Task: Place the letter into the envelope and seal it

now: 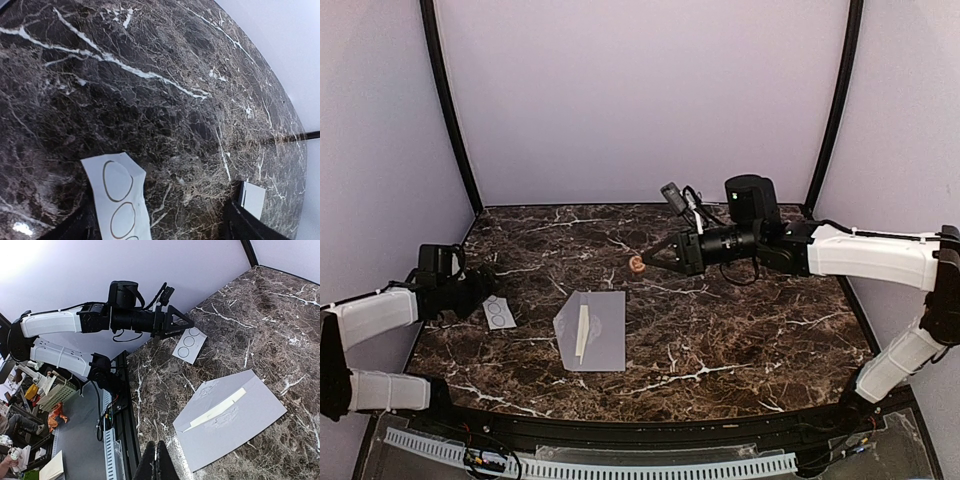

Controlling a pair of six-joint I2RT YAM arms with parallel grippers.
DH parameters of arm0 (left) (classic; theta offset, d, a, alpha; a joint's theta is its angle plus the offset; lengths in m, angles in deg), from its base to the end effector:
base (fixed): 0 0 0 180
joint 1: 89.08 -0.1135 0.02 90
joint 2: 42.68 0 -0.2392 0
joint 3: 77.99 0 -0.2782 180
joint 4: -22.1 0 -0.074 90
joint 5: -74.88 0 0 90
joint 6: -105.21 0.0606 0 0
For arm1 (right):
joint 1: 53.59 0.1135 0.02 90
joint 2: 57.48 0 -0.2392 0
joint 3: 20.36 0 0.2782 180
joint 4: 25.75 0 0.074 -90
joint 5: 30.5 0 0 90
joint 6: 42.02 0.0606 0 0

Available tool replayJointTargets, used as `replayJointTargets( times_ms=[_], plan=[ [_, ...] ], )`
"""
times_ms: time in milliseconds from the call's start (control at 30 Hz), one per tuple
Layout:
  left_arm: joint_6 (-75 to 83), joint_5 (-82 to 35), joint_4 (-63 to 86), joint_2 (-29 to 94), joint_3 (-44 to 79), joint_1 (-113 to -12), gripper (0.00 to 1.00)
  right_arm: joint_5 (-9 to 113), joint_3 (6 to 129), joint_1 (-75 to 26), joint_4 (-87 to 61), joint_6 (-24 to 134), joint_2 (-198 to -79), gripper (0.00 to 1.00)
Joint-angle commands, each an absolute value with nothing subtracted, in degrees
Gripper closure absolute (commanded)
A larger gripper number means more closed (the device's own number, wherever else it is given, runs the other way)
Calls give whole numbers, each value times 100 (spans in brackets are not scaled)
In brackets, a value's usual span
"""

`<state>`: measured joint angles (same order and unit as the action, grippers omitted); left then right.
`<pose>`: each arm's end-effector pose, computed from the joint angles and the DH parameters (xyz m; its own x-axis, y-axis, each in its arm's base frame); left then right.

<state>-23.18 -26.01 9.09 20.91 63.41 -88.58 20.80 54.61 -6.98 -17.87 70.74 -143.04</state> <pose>0.2709 -0.0138 0.1280 -0.5803 -0.6048 -0.5454 -0.2589 0.7720 -0.5805 0.2404 0.3094 0.2624 -0.5777 -0.1716 -0.7980 -0.8144 0.1860 0.5496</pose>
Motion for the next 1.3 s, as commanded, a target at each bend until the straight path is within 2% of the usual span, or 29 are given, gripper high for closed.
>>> replayJointTargets(
  times_ms=[0,167,267,400,533,567,733,1033,1267],
  plan=[
    [-1992,-2098,197,1539,6076,-8890,9,2112,5349,-771,-2173,7244,-14185,100],
    [-1793,-1953,-363,932,5892,-8890,5,2146,5307,-775,-2267,7340,-14192,100],
    [-1684,-2077,-446,649,5877,-8870,7,2189,5301,-783,-2252,7380,-14166,100],
    [-1539,-2662,-341,526,5863,-8684,15,2347,5126,-787,-2323,7429,-14028,100],
    [-1536,-3061,-457,978,5755,-8201,32,2335,5038,-789,-2428,7491,-14037,100],
    [-1592,-3094,-427,1044,5770,-8071,33,2311,5037,-785,-2442,7504,-14062,100],
    [-2027,-3750,523,1545,6110,-7593,49,2219,5105,-787,-2501,7529,-14212,100],
    [-2316,-4405,1535,2623,6395,-7436,61,2067,4990,-780,-2953,7828,-14566,100],
    [-2155,-4419,1522,3274,6261,-7364,64,2005,4984,-762,-3120,7918,-14800,100]
  ],
)
